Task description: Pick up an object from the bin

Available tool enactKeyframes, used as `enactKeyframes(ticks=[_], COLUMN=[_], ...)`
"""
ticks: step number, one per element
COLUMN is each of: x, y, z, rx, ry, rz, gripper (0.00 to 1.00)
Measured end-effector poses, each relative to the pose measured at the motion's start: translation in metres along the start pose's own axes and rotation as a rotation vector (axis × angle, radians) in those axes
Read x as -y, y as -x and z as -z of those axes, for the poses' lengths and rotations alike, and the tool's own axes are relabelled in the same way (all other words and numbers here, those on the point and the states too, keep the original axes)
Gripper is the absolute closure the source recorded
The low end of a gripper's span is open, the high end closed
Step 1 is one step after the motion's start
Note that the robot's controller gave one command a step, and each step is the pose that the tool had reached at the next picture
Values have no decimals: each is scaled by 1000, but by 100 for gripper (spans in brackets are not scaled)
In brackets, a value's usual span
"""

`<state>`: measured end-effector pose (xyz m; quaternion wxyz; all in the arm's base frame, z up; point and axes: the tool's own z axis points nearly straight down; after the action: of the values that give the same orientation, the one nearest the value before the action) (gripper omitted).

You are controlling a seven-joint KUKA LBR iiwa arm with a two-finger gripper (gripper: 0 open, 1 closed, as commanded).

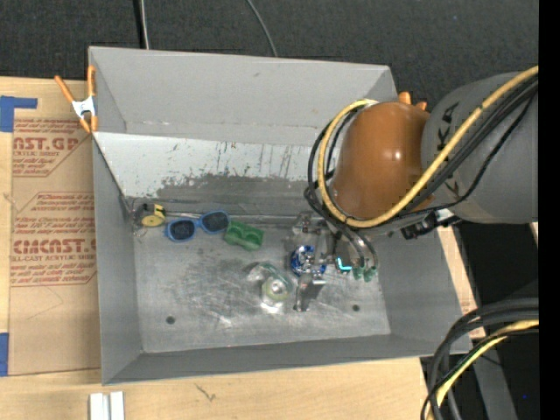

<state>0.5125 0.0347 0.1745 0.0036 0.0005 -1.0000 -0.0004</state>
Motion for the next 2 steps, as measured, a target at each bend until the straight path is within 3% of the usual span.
enactKeyframes(ticks=[1,2], x=[102,83], y=[38,46], z=[-103,-73], rx=[27,11], ry=[-1,1], rz=[35,-63], gripper=[0,0])
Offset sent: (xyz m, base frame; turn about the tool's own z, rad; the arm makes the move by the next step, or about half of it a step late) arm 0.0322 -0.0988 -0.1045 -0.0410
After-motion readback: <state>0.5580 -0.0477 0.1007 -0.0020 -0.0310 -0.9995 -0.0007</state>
